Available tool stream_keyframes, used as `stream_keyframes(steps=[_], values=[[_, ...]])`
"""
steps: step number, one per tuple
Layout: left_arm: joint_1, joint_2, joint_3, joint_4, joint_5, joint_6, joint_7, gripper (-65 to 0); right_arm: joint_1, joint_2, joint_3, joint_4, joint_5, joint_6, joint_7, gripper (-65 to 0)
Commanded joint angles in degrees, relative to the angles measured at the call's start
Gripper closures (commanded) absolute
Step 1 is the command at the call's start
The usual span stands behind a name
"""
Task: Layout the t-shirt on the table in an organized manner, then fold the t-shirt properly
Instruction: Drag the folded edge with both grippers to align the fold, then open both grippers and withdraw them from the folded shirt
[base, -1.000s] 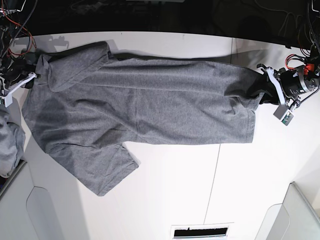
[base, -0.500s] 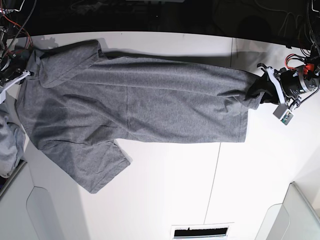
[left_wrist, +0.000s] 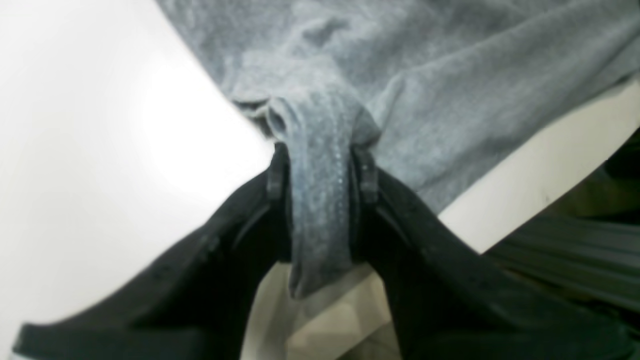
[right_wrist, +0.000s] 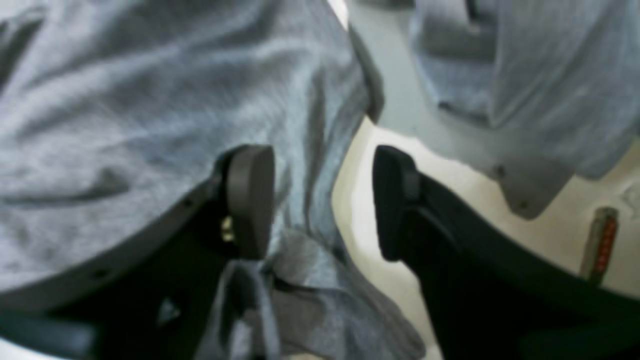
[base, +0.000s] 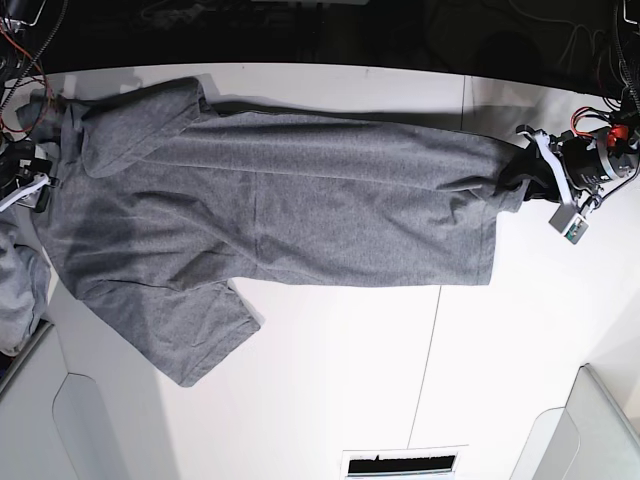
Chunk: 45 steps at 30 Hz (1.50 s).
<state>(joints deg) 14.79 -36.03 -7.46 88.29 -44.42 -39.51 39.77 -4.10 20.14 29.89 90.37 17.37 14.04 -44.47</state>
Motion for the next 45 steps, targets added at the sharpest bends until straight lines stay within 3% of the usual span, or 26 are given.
stream_keyframes(steps=[1,3,7,9,11,18,25,31,32,34,36,42,45], values=[[-0.35,-1.09,-0.48,-0.04,-0.72,-0.49,-1.64,-18.1,0.59,1.09,0.48,1.55,1.62,-0.17,0.20,-31.7],[-0.35,-1.09,-0.48,-1.18,-0.72,-0.49,-2.40,-18.1,0.57,0.94,0.48,1.86,4.83,-0.04,-1.01,-31.6],[-0.35,-1.09,-0.48,-2.19,-0.70,-0.49,-2.47,-18.1,0.39,-0.46,0.46,1.86,9.68,3.72,-3.43,-30.0],[-0.35,-1.09,-0.48,-2.40,-0.70,-0.49,-2.47,-18.1,-0.22,-1.68,0.46,1.84,9.64,4.37,-3.37,-18.2],[-0.37,-1.09,-0.48,-2.99,-0.68,-0.49,-2.51,-18.1,-1.55,-2.60,0.46,1.79,9.11,4.28,-2.54,0.0],[-0.33,-1.01,-0.48,-6.51,-0.50,-0.49,-4.37,-18.1,-7.23,-3.50,0.46,1.62,4.04,4.35,3.43,0.0],[-0.35,1.38,-0.48,-9.77,3.41,-0.49,-5.97,-18.2,-8.00,-3.50,0.46,-4.98,4.74,4.44,4.79,0.0],[-0.48,1.70,-0.48,-9.77,3.34,-0.49,-5.66,-18.3,-8.02,-3.48,0.55,-1.79,4.76,5.66,4.94,0.0],[-0.48,1.70,-0.48,-9.77,3.32,-0.49,-5.33,-20.4,-8.02,-3.48,0.70,-0.44,5.07,5.66,4.79,-1.6],[-0.48,1.70,-0.48,-9.77,3.23,-0.49,-4.74,-26.9,-8.02,-3.48,1.53,2.67,6.45,5.68,4.00,-18.2],[-0.48,1.68,-0.48,-9.77,3.23,-0.49,-4.20,-31.3,-8.02,-3.48,2.86,5.88,7.10,5.68,2.82,-27.4],[-0.48,1.70,-0.48,-9.77,2.80,-0.49,-2.43,-31.8,-9.01,-3.43,11.19,7.61,6.56,5.68,1.18,-28.0],[-0.46,1.73,-0.48,-9.77,0.59,-0.49,-1.99,-31.8,-11.82,-3.41,14.80,6.86,9.07,5.90,1.20,-28.6]])
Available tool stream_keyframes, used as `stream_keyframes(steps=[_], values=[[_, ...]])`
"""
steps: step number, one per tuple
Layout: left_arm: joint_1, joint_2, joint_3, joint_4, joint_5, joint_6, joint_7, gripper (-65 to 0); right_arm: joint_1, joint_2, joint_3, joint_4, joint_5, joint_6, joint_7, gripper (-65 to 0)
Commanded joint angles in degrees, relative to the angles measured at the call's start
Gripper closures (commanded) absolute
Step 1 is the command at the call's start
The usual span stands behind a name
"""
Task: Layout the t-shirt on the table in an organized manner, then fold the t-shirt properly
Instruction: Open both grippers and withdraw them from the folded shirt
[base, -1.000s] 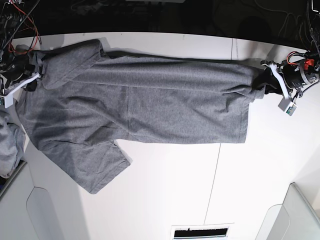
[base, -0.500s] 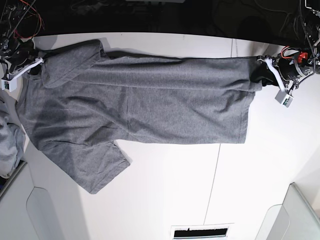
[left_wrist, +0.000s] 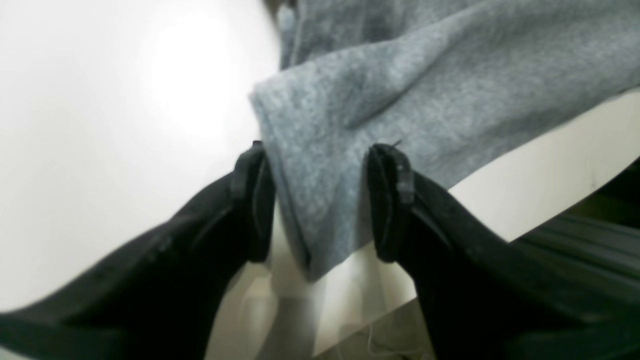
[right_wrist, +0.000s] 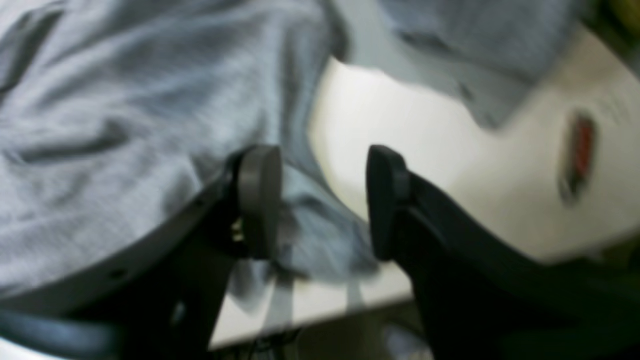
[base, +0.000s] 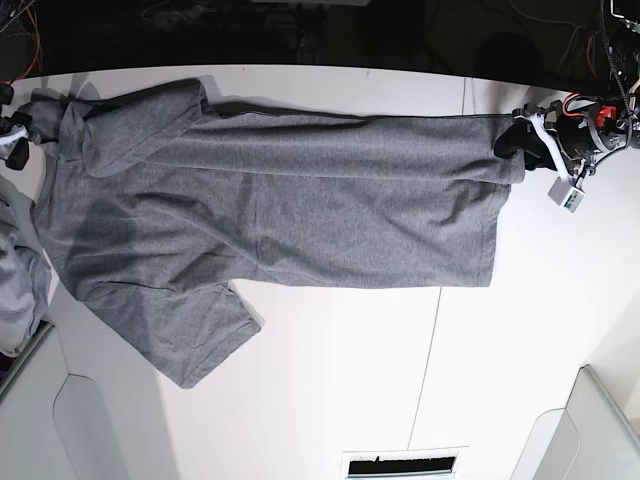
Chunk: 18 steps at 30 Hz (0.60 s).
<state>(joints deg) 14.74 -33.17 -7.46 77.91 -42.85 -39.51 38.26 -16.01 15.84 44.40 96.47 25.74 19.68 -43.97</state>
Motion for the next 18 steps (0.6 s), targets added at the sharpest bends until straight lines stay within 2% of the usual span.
stream_keyframes(steps=[1,3,5,13,18], values=[[-0.44,-1.11,-0.48,0.61,-1.53,-0.49,-0.55,-31.8,-1.11,1.01,0.96,0.66,1.62,0.85,0.74,-31.0],[-0.44,-1.11,-0.48,0.61,-2.43,-0.49,-0.76,-33.0,-3.28,1.03,1.86,0.63,1.92,2.29,1.01,-37.3],[-0.44,-1.11,-0.48,0.61,-2.51,-0.49,-0.81,-37.8,-5.03,1.03,2.25,0.63,1.79,2.69,1.92,-40.6],[-0.44,-1.09,-0.48,0.59,-1.62,-0.49,-0.98,-39.3,-5.20,1.31,2.25,-4.68,1.38,2.67,5.42,-40.6],[-0.44,-0.94,-0.48,0.37,0.42,-0.49,-2.97,-39.3,-1.22,1.64,2.21,-12.17,1.86,5.31,5.60,-40.5]])
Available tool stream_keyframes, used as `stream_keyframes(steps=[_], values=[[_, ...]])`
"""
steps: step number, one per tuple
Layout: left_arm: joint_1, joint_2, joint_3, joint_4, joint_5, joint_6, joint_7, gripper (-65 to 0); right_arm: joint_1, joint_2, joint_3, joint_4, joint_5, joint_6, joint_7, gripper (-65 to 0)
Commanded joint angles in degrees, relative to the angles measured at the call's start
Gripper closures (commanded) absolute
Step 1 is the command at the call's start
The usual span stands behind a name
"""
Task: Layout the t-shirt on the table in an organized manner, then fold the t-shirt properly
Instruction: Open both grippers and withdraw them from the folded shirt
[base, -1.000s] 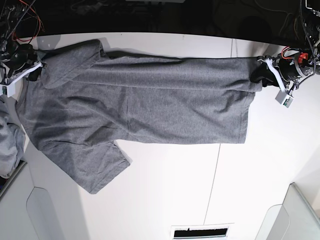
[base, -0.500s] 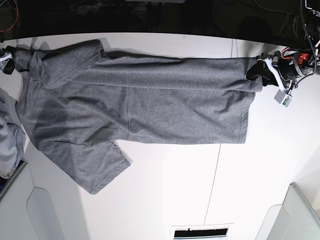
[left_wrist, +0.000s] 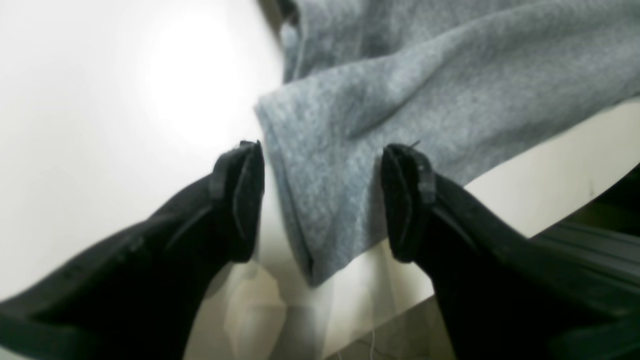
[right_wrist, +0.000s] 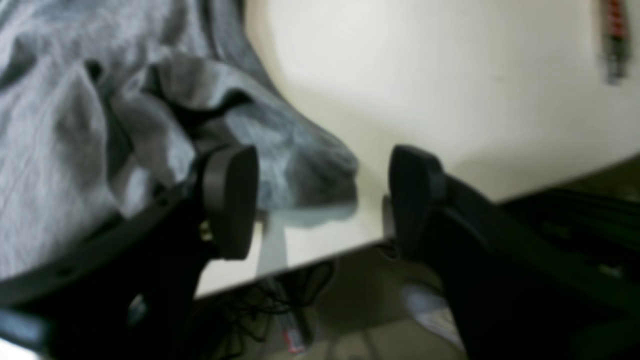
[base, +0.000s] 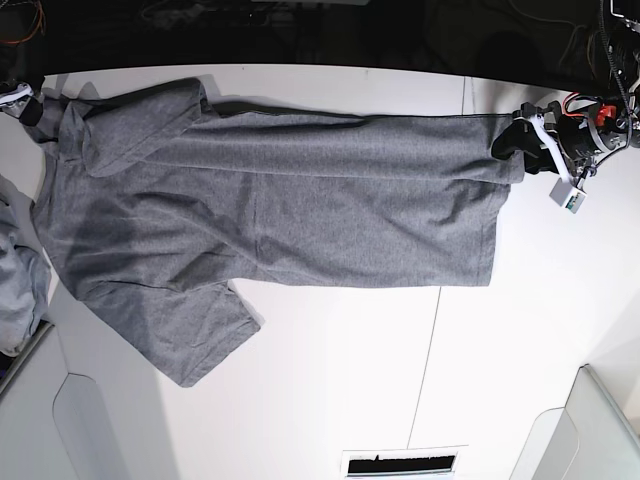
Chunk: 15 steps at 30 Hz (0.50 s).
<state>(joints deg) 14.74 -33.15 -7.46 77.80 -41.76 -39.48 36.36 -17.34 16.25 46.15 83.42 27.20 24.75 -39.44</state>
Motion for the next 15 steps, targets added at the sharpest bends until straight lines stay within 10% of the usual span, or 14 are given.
stream_keyframes(steps=[1,9,15], values=[[-0.42,-0.90,-0.48,0.39,-0.57,-0.52,-1.42,-39.3,0.85,1.20,0.35,-0.33,0.87,0.46,1.07,-40.5],[-0.42,1.31,-0.46,0.13,1.38,-0.52,-1.64,-37.1,3.02,1.18,-4.76,-4.52,2.08,2.03,1.01,-38.7],[-0.44,1.40,-0.48,0.13,3.54,-0.52,-1.84,-0.5,3.02,1.20,-6.14,-4.50,1.70,1.03,0.83,0.0]])
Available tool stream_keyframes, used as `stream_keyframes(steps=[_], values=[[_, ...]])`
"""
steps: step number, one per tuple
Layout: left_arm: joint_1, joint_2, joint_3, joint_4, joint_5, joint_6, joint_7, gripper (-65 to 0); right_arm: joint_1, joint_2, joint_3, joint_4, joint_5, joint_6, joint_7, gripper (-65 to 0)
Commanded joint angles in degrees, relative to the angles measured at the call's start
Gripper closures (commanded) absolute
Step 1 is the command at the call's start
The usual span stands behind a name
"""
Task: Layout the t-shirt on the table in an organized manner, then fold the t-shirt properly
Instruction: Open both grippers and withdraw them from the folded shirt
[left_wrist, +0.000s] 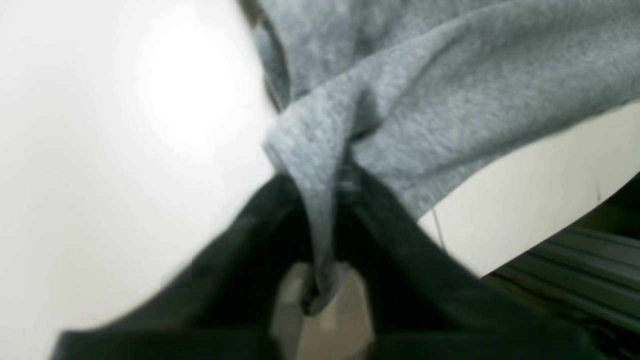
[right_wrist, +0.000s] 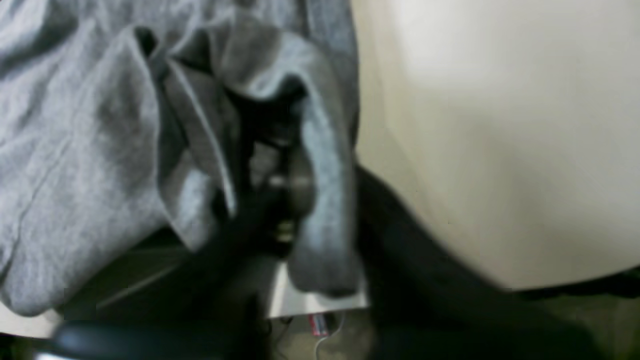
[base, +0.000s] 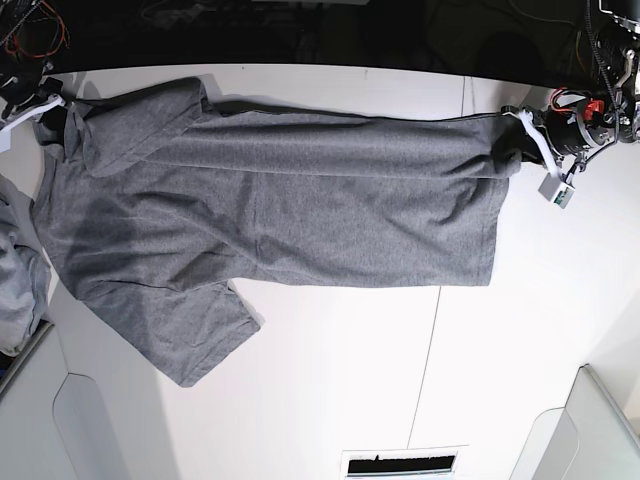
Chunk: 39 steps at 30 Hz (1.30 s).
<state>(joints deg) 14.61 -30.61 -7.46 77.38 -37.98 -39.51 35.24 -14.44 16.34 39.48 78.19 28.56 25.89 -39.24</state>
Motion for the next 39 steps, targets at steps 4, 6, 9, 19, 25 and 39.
stream_keyframes(steps=[4,6,9,19,25,39], values=[[-0.26,-1.53,-0.48,0.57,0.09,-0.49,1.51,0.0,-0.07,1.11,1.22,0.81,0.37,1.84,-0.94,0.0],[0.02,-2.03,-0.48,0.61,-0.15,-0.49,1.97,0.0,-0.74,1.11,1.86,1.22,0.42,2.23,-1.53,0.0],[0.22,-2.78,-0.48,0.61,-0.35,-0.49,2.82,0.0,-2.71,1.11,2.93,2.64,1.14,2.25,-1.53,0.0],[0.79,-3.39,-0.48,0.68,-5.95,-0.49,4.24,0.0,-4.92,1.14,4.04,4.96,4.52,4.15,-1.49,0.0],[0.81,-3.39,-0.48,0.66,-5.97,-0.49,4.57,-19.6,-4.15,1.46,4.07,5.07,5.38,4.07,-1.29,-22.4],[0.61,-5.77,-6.03,2.38,-14.62,-0.49,4.44,-31.6,-0.83,6.54,7.41,8.81,5.31,2.80,-0.85,-25.7]])
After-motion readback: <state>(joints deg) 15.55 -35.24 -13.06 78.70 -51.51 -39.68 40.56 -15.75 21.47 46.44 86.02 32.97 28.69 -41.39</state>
